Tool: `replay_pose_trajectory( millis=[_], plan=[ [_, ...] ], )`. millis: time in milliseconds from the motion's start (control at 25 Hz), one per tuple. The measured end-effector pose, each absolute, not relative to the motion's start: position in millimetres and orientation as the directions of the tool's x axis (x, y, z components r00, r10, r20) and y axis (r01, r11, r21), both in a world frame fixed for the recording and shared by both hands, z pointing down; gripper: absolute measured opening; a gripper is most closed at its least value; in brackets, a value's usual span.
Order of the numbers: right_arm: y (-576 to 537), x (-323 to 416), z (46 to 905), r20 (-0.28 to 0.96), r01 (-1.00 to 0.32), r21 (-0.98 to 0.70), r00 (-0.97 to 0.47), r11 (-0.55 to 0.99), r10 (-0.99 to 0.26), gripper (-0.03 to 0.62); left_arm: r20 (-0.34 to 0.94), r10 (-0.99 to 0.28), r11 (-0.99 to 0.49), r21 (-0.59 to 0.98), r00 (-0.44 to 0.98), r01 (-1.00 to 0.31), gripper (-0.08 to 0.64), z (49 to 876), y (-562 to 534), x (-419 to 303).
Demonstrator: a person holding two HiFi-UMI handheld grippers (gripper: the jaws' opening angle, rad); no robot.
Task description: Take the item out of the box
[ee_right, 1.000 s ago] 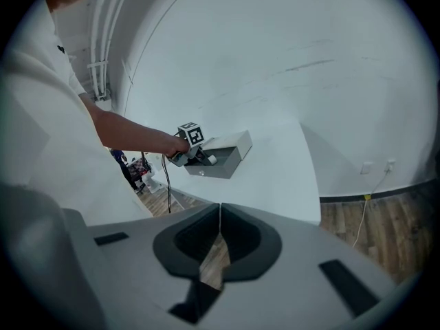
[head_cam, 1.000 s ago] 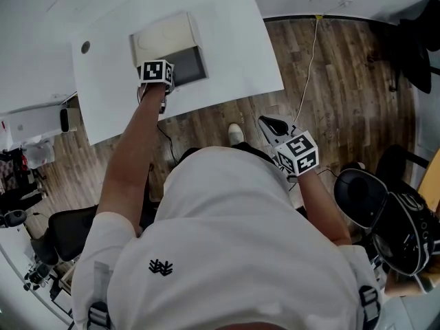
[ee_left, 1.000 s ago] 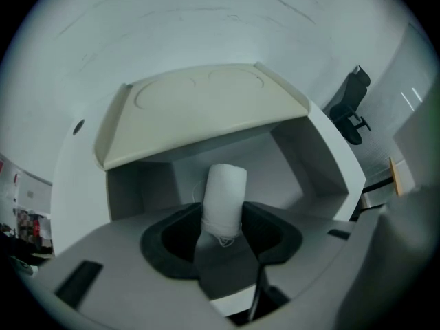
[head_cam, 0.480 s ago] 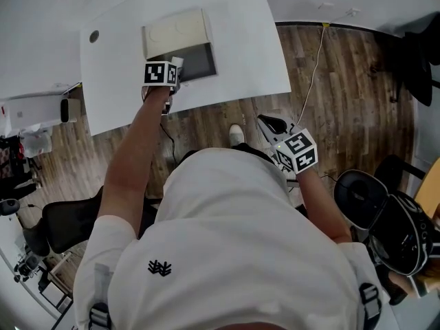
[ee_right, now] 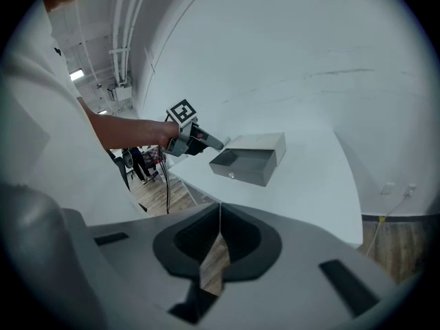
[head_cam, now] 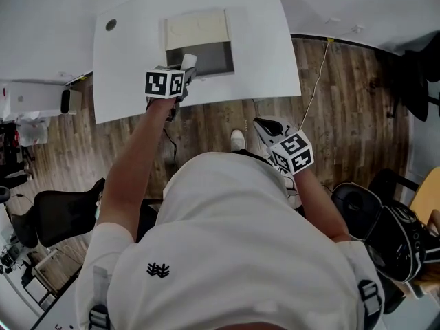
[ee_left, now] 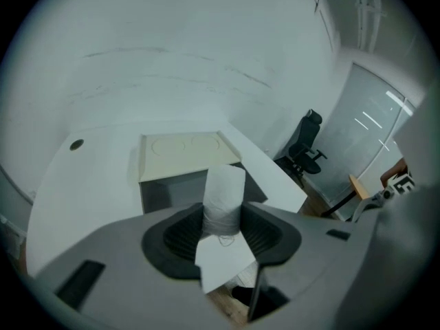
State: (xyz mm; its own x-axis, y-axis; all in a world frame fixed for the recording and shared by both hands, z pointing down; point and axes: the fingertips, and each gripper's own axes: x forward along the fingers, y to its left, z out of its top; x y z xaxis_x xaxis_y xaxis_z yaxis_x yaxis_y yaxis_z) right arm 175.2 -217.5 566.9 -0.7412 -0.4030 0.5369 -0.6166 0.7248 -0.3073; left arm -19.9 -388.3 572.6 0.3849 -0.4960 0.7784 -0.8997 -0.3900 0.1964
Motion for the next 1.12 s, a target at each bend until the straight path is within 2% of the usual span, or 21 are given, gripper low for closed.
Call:
replay_pose_trajectory(
  millis=[560,1120],
  plan=[
    [-167,102,552,0.539,-0.598,-0.284,-0.746,0.750,-0.391,0.009,0.582,-0.592,-0.505,0.272,0.558,-0.819,0.172,471,-292,-50],
    [-93,59,528,0.538,-0.642,-0.244,-0.713,0.726,-0.450,0.009,0.470,-0.593,-0.577,0.317,0.653,-0.752,0.170,419,-172,-87]
  ],
)
